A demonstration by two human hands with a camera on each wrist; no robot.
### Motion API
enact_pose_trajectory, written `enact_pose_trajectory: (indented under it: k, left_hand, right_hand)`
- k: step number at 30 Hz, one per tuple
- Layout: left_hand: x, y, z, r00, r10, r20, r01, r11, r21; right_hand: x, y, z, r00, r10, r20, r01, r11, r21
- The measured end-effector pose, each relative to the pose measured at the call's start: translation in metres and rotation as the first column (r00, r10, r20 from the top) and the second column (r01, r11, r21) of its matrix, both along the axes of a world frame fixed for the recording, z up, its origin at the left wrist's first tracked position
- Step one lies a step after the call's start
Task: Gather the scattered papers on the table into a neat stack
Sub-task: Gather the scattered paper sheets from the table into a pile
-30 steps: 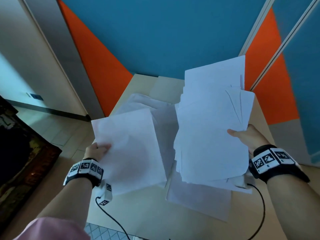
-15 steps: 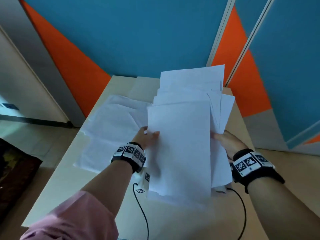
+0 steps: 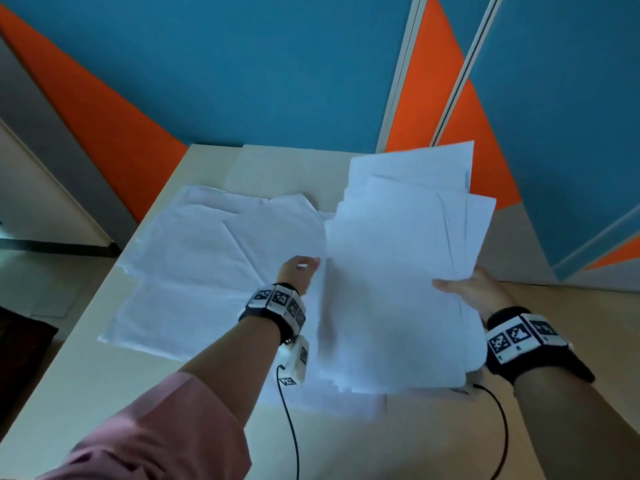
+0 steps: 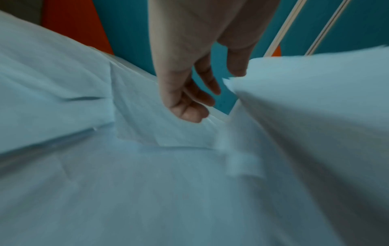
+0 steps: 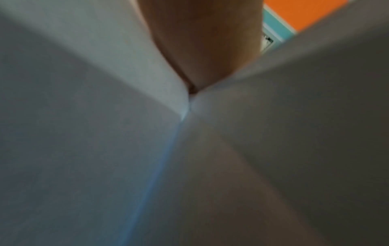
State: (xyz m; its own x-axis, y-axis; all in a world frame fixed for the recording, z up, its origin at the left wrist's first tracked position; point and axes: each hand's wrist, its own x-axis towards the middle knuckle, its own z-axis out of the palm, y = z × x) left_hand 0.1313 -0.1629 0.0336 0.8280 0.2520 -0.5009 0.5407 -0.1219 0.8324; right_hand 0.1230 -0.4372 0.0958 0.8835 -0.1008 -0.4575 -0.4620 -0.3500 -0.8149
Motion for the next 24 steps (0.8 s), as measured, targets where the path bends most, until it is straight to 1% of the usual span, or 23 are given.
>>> enact_pose_trajectory:
  k: [1,3,6,9,10,11,12,13,14,15,16,17,18,20,24]
  left_hand:
    - [0.004,0.009,-0.002,0.999,0.038,-0.028,-0.036,0.999,0.038]
    - [0.013,0.033,-0.008,0.986,0.139,-0.093,-0.121,0.976,0.181]
    - [0.027,0.063,-0.016,0.945,0.283,-0.165,-0.198,0.896,0.398]
    - [0.043,0.074,-0.016,0.905,0.35,-0.244,-0.197,0.85,0.488]
    - [0.046,0.075,-0.017,0.903,0.344,-0.258,-0.173,0.84,0.514]
    - [0.05,0.075,-0.02,0.913,0.304,-0.273,-0.125,0.844,0.521]
    - [0.053,0.074,-0.021,0.931,0.222,-0.288,-0.048,0.86,0.507]
    - [0.056,0.073,-0.025,0.934,0.132,-0.332,0.05,0.871,0.488]
    - [0.056,0.071,-0.023,0.944,0.061,-0.325,0.102,0.881,0.463]
    - [0.057,0.073,-0.027,0.956,0.04,-0.29,0.099,0.889,0.447]
    - [0.057,0.075,-0.026,0.967,0.08,-0.243,0.028,0.911,0.411]
    - [0.061,0.077,-0.027,0.968,0.101,-0.228,0.0,0.915,0.404]
    - [0.06,0.077,-0.019,0.971,0.113,-0.209,-0.019,0.915,0.402]
    - [0.061,0.075,-0.017,0.973,0.052,-0.226,0.052,0.9,0.432]
    - [0.044,0.057,-0.026,0.933,-0.176,-0.313,0.318,0.81,0.493]
  right_hand:
    - [0.003,-0.006,0.003,0.999,-0.022,0.024,0.023,0.999,-0.024]
    - [0.013,-0.017,0.004,0.996,-0.077,0.046,0.08,0.995,-0.065]
    - [0.023,-0.023,0.003,0.991,-0.13,0.027,0.133,0.985,-0.107]
    - [0.028,-0.019,0.0,0.99,-0.141,0.005,0.14,0.985,-0.1]
    - [0.029,-0.018,-0.003,0.989,-0.145,-0.001,0.144,0.985,-0.098]
    - [0.032,-0.02,-0.008,0.988,-0.153,-0.005,0.152,0.984,-0.097]
    - [0.036,-0.026,-0.015,0.988,-0.154,-0.005,0.153,0.983,-0.102]
    - [0.037,-0.026,-0.017,0.988,-0.157,-0.007,0.156,0.983,-0.102]
    - [0.039,-0.027,-0.019,0.987,-0.161,-0.011,0.159,0.982,-0.102]
    - [0.039,-0.026,-0.017,0.986,-0.167,-0.014,0.165,0.981,-0.107]
    - [0.038,-0.023,-0.012,0.987,-0.158,-0.013,0.156,0.982,-0.109]
    - [0.037,-0.022,-0.01,0.988,-0.154,-0.012,0.152,0.982,-0.112]
    - [0.037,-0.022,-0.007,0.989,-0.15,-0.012,0.147,0.983,-0.112]
    - [0.037,-0.024,-0.003,0.988,-0.157,0.003,0.156,0.98,-0.123]
    - [0.037,-0.033,0.006,0.986,-0.161,0.036,0.165,0.975,-0.147]
